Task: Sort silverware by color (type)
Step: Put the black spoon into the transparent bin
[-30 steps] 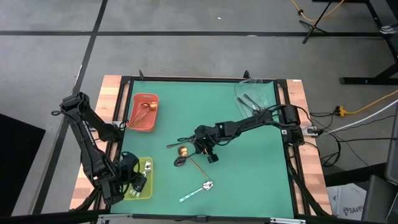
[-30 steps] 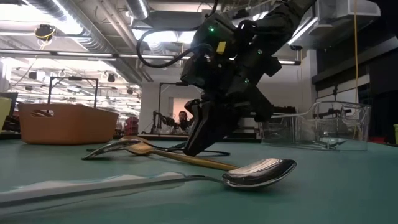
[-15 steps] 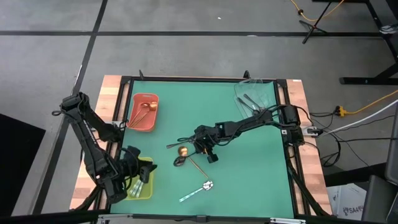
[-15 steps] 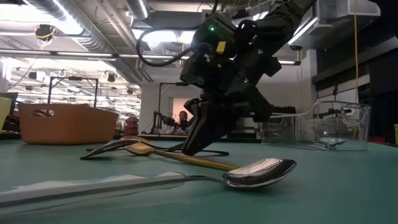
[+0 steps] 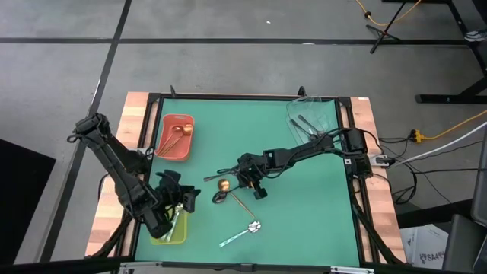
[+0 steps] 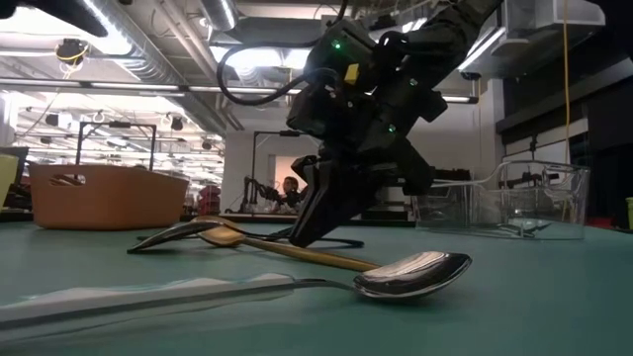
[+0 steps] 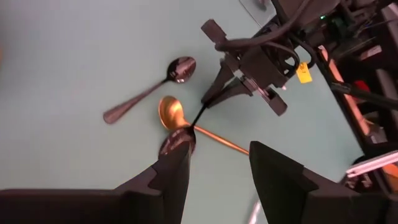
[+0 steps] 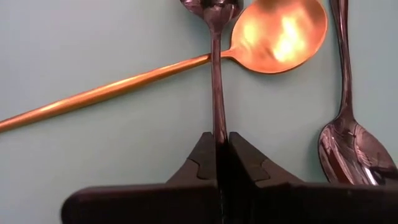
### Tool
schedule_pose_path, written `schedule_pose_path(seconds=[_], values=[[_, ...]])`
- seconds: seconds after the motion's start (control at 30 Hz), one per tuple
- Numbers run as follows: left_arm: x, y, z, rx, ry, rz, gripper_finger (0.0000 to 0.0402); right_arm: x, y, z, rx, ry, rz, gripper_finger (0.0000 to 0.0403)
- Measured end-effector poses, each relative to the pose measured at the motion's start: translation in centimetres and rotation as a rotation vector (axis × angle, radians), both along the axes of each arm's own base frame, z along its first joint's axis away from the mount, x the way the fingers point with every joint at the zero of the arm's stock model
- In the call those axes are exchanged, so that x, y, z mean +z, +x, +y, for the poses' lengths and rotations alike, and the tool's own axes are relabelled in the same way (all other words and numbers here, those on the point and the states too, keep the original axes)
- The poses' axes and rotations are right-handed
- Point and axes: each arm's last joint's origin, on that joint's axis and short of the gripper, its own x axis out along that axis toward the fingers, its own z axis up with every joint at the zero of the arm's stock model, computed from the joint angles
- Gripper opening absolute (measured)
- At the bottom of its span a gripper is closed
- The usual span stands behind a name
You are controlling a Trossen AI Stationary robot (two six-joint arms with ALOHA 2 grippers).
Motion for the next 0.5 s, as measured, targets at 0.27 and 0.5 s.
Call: schedule_pose_path(seconds=[0.27, 0.5], values=[[0.0, 0.9, 1.0, 0.001, 0.052, 0.033, 0.016, 1.4, -0.1, 0.0, 0.04, -0.023, -0.053, 0.0003], [0.0, 1.6, 1.9, 0.025, 0.074, 0.048, 0.016, 2.7, -0.1, 0.0, 0.046, -0.019, -0.106, 0.0]])
